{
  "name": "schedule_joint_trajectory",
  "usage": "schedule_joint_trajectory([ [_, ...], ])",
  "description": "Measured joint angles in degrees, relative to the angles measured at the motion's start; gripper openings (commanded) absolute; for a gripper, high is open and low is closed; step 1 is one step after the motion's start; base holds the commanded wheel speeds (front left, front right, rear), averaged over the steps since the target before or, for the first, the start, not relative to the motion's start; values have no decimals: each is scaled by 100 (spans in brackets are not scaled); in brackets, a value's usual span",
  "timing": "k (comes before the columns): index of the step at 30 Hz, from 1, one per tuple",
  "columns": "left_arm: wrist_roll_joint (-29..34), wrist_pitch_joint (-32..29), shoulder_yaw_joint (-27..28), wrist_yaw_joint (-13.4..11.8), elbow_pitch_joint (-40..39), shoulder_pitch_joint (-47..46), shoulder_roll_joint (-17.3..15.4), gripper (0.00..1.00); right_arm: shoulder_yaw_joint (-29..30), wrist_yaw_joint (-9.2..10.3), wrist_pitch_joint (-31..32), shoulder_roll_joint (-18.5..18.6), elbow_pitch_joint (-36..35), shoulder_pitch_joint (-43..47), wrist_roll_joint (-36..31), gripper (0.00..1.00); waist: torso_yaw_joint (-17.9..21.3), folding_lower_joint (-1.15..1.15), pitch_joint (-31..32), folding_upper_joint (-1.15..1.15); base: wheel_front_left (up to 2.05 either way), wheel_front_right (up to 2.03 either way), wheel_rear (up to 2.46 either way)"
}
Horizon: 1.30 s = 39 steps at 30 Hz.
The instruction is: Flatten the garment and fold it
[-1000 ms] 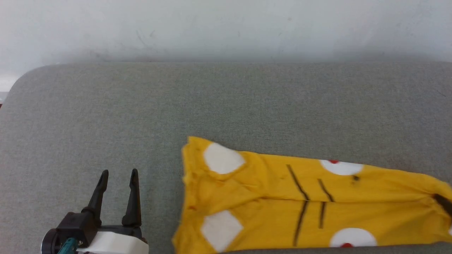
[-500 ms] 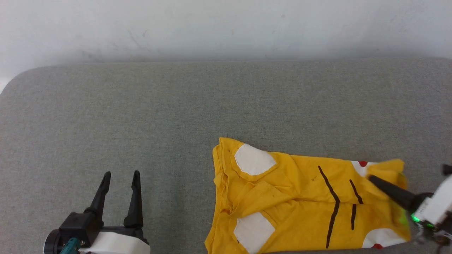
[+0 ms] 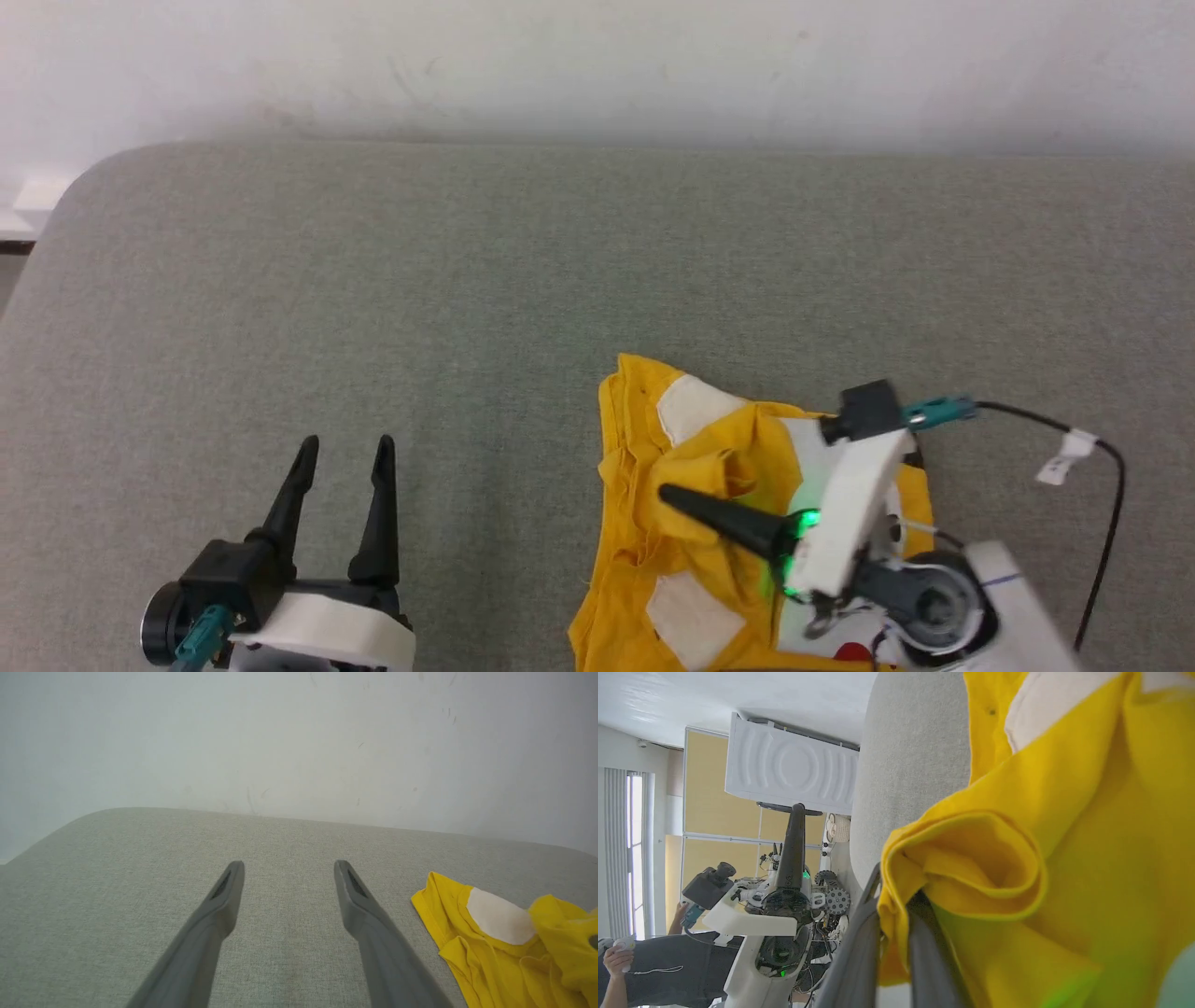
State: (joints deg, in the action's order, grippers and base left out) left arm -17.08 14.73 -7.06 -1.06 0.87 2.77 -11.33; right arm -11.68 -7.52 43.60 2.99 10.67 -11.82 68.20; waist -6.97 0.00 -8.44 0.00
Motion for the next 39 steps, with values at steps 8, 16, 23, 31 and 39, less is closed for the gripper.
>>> schedule_joint_trajectory([
  [8, -9, 0, 4, 2, 108, -63, 32, 100, -1244, 0, -1295, 46, 771, -417, -620, 100, -205, 0, -31, 0, 0, 0, 0],
  [16, -7, 0, 55, 2, 212, -58, 16, 100, -2557, -1, -2497, 1237, 126, -1017, -2385, 100, -69, 0, 85, 0, 0, 0, 0],
  [23, 3, 0, 116, -31, 212, -35, 15, 100, -1578, -1, -4064, 1569, -194, -625, -4132, 100, 127, 0, 273, 0, 0, 0, 0],
  [31, 2, 1, 211, -112, 192, 82, 34, 100, 494, -1, -4983, 1281, -868, 753, -5299, 100, 390, 0, 433, 0, 0, 0, 0],
  [39, 2, 0, 304, -127, 189, 187, 31, 100, 1280, -1, -4955, 751, -1593, 1777, -5611, 100, 558, -1, 531, 0, 0, 0, 0],
])
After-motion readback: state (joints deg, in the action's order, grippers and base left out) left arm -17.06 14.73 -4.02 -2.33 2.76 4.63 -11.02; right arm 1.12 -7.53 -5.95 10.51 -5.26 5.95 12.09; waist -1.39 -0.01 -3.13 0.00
